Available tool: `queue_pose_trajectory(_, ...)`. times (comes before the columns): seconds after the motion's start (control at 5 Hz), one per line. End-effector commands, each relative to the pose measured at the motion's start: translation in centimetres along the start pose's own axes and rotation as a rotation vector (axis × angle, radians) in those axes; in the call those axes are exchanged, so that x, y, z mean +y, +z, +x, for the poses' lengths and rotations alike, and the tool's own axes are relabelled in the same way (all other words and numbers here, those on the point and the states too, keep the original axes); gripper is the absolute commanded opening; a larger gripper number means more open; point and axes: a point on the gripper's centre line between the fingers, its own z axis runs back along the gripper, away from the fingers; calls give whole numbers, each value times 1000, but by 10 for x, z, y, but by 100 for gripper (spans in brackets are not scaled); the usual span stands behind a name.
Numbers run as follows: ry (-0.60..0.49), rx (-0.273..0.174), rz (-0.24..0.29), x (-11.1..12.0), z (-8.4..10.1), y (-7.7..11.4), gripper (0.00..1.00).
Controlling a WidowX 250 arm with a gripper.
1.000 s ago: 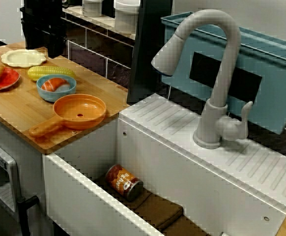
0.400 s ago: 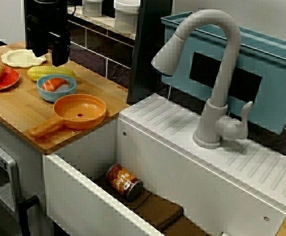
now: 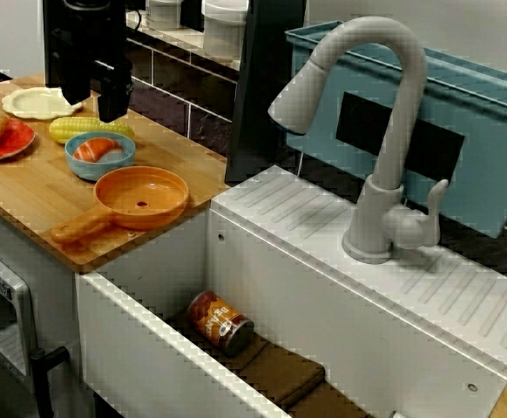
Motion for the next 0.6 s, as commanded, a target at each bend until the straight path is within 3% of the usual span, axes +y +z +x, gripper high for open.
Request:
queue_pose_trajectory(0.0, -5, -64, 49, 8, -1, 15, 100)
queue_pose_trajectory(0.4, 6, -51, 92, 19, 0, 1, 100)
